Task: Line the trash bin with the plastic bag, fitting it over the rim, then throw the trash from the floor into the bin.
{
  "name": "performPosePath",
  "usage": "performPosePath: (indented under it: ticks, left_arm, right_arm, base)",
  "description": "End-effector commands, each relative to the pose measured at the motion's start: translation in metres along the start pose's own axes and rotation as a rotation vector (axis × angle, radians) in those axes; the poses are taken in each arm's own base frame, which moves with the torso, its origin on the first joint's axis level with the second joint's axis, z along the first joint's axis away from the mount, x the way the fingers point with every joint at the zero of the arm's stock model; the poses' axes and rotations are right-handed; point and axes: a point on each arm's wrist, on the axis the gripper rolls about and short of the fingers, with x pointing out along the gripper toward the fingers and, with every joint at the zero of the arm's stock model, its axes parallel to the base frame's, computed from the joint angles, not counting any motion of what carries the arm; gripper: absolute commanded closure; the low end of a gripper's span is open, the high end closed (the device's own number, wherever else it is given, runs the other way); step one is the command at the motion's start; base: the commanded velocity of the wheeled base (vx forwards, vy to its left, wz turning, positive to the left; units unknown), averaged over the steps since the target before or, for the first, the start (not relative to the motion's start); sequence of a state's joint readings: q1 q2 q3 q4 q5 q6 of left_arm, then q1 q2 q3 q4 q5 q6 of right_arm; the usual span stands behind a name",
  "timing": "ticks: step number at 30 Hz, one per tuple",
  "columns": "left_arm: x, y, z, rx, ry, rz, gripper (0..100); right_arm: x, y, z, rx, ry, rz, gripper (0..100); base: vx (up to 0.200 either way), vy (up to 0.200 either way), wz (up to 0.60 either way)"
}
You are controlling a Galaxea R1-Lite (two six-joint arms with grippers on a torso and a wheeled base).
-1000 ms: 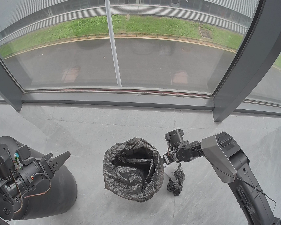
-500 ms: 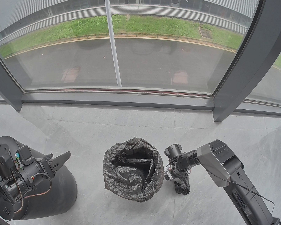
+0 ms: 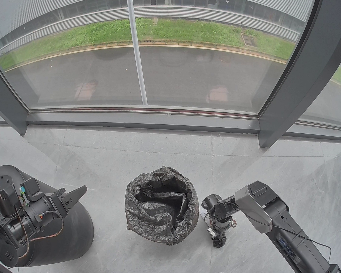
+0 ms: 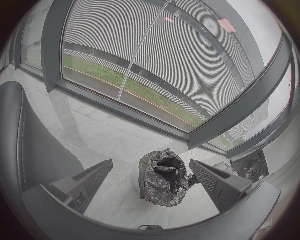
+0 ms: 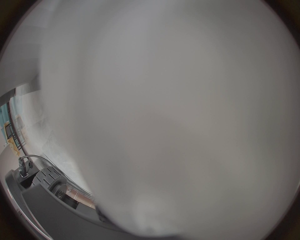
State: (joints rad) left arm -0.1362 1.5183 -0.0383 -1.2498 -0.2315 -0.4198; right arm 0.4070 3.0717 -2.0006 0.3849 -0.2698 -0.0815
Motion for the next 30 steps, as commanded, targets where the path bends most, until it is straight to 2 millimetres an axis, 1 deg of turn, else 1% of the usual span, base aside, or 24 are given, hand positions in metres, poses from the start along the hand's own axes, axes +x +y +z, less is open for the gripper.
performPosePath:
  ticks: [1,7,8,9,12,13,14,16,17,18,19,20,21,22,26,28,29,30]
  left_arm:
    - [0.001,0.0,-0.001,-0.002,0.006,0.002,0]
    - [0.0,0.0,-0.001,-0.001,0.004,-0.001,0]
    - [0.0,0.0,0.0,-0.001,0.001,0.0,0]
    - [0.0,0.0,0.0,-0.001,0.001,0.0,0]
    - [-0.001,0.0,0.0,0.0,-0.003,-0.002,0]
    - [-0.001,0.0,0.0,0.0,-0.003,-0.002,0]
    - [-0.001,-0.001,0.0,0.001,-0.003,-0.004,0]
    - [-0.001,-0.001,0.0,0.001,-0.005,-0.004,0]
    - [-0.001,-0.001,0.0,0.002,-0.006,-0.005,0]
    - [-0.001,-0.001,0.0,0.002,-0.006,-0.005,0]
    - [-0.001,-0.001,0.0,0.002,-0.006,-0.005,0]
    - [-0.001,-0.001,0.0,0.002,-0.006,-0.005,0]
    - [-0.001,-0.001,0.0,0.001,-0.007,-0.004,0]
    - [-0.002,-0.001,0.001,0.002,-0.008,-0.004,0]
    - [-0.006,-0.003,0.003,0.005,-0.031,-0.016,0]
    - [-0.008,-0.005,0.005,0.001,-0.043,-0.025,0]
    - [-0.01,-0.007,0.007,-0.003,-0.059,-0.036,0]
    - [-0.013,-0.009,0.009,-0.003,-0.071,-0.042,0]
  right_arm:
    - [-0.001,-0.001,0.001,0.003,-0.002,-0.001,100]
    - [-0.012,-0.006,0.006,0.025,-0.025,-0.003,100]
    - [-0.018,-0.008,0.009,0.029,-0.037,-0.004,100]
    - [-0.018,-0.008,0.009,0.029,-0.037,-0.004,100]
    - [-0.039,-0.016,0.018,0.044,-0.073,-0.01,100]
    - [-0.041,-0.016,0.019,0.043,-0.078,-0.011,100]
    - [-0.057,-0.021,0.025,0.05,-0.107,-0.018,100]
    - [-0.065,-0.023,0.028,0.052,-0.115,-0.024,100]
    - [-0.082,-0.028,0.031,0.055,-0.124,-0.026,100]
    - [-0.082,-0.028,0.031,0.055,-0.124,-0.026,100]
    - [-0.108,-0.036,0.036,0.061,-0.152,-0.028,100]
    - [-0.119,-0.039,0.038,0.063,-0.168,-0.031,100]
    - [-0.12,-0.039,0.038,0.06,-0.168,-0.031,100]
    - [-0.144,-0.045,0.042,0.062,-0.204,-0.043,100]
    - [-0.197,-0.062,0.045,0.062,-0.274,-0.088,100]
    - [-0.217,-0.068,0.045,0.058,-0.302,-0.094,100]
    - [-0.239,-0.074,0.044,0.054,-0.329,-0.101,100]
    - [-0.253,-0.077,0.042,0.05,-0.345,-0.103,100]
  base:
    - [0.0,0.0,0.0]
    - [0.0,0.0,0.0]
    - [0.0,0.0,0.0]
    - [0.0,0.0,0.0]
    - [0.0,0.0,0.0]
    - [0.0,0.0,0.0]
    - [0.0,0.0,0.0]
    - [0.0,0.0,0.0]
    - [0.0,0.0,0.0]
    - [0.0,0.0,0.0]
    - [0.0,0.0,0.0]
    - [0.0,0.0,0.0]
    - [0.0,0.0,0.0]
    - [0.0,0.0,0.0]
    - [0.0,0.0,0.0]
    - [0.0,0.0,0.0]
    - [0.0,0.0,0.0]
    - [0.0,0.0,0.0]
